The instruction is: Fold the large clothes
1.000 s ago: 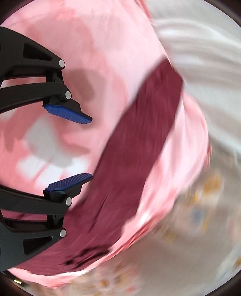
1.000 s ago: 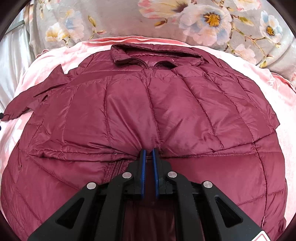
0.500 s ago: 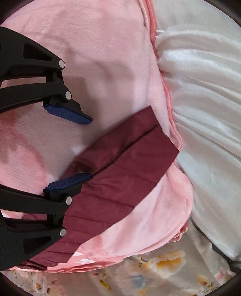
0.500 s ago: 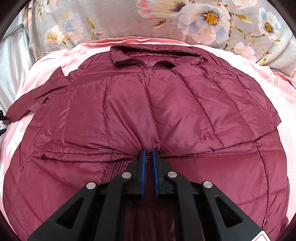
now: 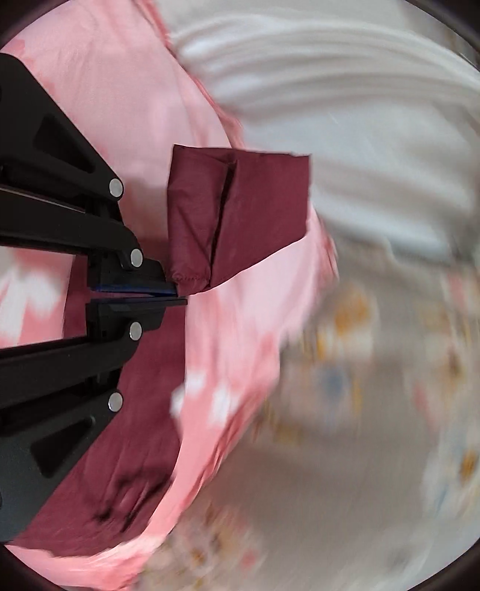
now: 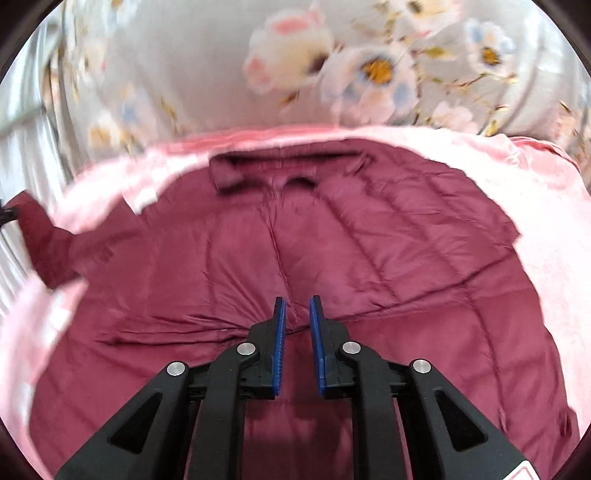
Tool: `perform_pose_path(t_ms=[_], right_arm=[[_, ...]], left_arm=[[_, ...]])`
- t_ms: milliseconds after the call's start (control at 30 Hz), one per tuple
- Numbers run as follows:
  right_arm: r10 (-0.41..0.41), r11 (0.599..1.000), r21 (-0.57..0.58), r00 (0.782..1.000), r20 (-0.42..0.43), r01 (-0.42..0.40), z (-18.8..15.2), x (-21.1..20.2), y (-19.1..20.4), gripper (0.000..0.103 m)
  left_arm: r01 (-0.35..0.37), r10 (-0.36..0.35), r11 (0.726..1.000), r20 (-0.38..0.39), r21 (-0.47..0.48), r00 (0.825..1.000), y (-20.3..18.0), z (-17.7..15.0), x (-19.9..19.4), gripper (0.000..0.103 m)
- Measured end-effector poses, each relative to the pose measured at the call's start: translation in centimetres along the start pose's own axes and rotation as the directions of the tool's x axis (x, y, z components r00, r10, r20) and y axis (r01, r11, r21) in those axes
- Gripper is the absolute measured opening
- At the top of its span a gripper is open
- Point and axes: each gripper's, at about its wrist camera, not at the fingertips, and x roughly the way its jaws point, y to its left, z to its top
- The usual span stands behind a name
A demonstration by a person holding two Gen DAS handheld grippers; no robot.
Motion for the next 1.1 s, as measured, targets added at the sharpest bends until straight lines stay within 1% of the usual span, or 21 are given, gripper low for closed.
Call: perform_pose_path(t_ms=[33, 67, 133, 167, 233, 300, 367, 467, 567, 667, 767, 900, 933, 967, 1000, 1033, 1067, 1100], right_arm=[[0.018, 1.0, 0.02, 1.0, 0.013, -0.019, -0.3, -1.3, -0.5, 0.014], [0.03, 0.999, 0.027, 0.999, 0.022, -0.031, -0.6, -2.3, -0.7, 0.014], [0.046, 0.999, 0.017, 0.998, 0.035, -0.047, -1.6, -4.9, -1.4, 0.016], [0.045, 0.999, 0.008, 0.998, 0.039, -0.046, -1.9, -5.8, -1.6, 0.017], [0.044, 0.999, -0.007, 0.998, 0.044, -0.043, -2.6, -7.9, -2.3, 0.02], [0.043, 0.999, -0.007, 0.998, 0.045, -0.043, -3.2, -9.3, -3.2, 0.021], [0.031, 1.0, -0.006, 0.998, 0.055, -0.03, -3.7, -10.5, -4.2, 0.022], [0.004, 1.0, -0.018, 0.998, 0.058, -0.002, -4.6, -11.3, -5.1, 0.023], [-0.008, 1.0, -0.025, 0.999, 0.042, 0.009, -5.5, -11.4, -5.9, 0.024], [-0.012, 1.0, -0.018, 1.0, 0.018, 0.012, -6.5, -11.3, -6.7, 0.024], [-0.003, 1.0, 0.009, 1.0, -0.005, 0.003, -6.9, -10.9, -7.7, 0.024], [0.003, 0.999, 0.044, 1.0, -0.018, -0.002, -6.9, -10.5, -8.7, 0.024], [0.002, 0.999, 0.049, 1.0, -0.019, -0.001, -6.9, -10.5, -8.7, 0.024], [-0.002, 0.999, 0.052, 1.0, -0.019, 0.003, -6.7, -10.4, -8.8, 0.028], [-0.005, 0.999, 0.051, 1.0, -0.018, 0.006, -6.7, -10.4, -8.9, 0.034], [-0.001, 0.998, 0.055, 1.0, -0.012, 0.002, -6.4, -10.6, -8.9, 0.037], [0.005, 0.998, 0.059, 1.0, -0.009, -0.004, -6.2, -10.6, -8.9, 0.041], [0.012, 0.998, 0.066, 1.0, -0.006, -0.012, -5.9, -10.7, -9.0, 0.043]], left_arm=[[0.049, -0.049, 0.998, 0.007, 0.043, 0.999, -3.0, -0.3, -1.1, 0.0], [0.083, -0.084, 0.994, 0.008, 0.071, 0.996, -5.0, -0.6, -1.8, 0.0], [0.178, -0.18, 0.973, 0.006, 0.15, 0.984, -10.7, -2.0, -3.8, 0.0], [0.223, -0.226, 0.957, -0.004, 0.184, 0.974, -13.5, -2.9, -4.5, 0.0], [0.293, -0.291, 0.928, -0.041, 0.228, 0.956, -17.7, -4.6, -5.4, 0.0], [0.356, -0.345, 0.896, -0.089, 0.266, 0.934, -22.1, -6.7, -5.8, 0.0], [0.402, -0.376, 0.865, -0.143, 0.3, 0.915, -26.4, -9.3, -5.8, 0.0], [0.436, -0.383, 0.837, -0.216, 0.332, 0.898, -30.6, -13.1, -5.0, 0.0], [0.437, -0.352, 0.827, -0.28, 0.355, 0.893, -33.5, -17.1, -4.1, 0.0], [0.428, -0.312, 0.832, -0.339, 0.354, 0.888, -35.1, -20.1, -2.3, 0.0], [0.407, -0.274, 0.84, -0.365, 0.358, 0.889, -35.4, -22.4, -1.0, 0.0], [0.4, -0.254, 0.848, -0.396, 0.347, 0.882, -35.3, -23.8, 0.3, 0.001], [0.407, -0.26, 0.849, -0.405, 0.337, 0.876, -35.1, -24.0, 0.4, 0.004], [0.42, -0.273, 0.849, -0.413, 0.321, 0.869, -34.9, -24.0, 0.4, 0.019], [0.438, -0.296, 0.847, -0.418, 0.3, 0.859, -34.6, -23.9, 0.2, 0.032], [0.451, -0.317, 0.847, -0.415, 0.28, 0.853, -34.2, -23.7, -0.2, 0.057], [0.468, -0.346, 0.845, -0.402, 0.259, 0.848, -33.7, -23.2, -0.9, 0.07], [0.489, -0.382, 0.838, -0.382, 0.241, 0.842, -32.8, -22.5, -1.9, 0.072]])
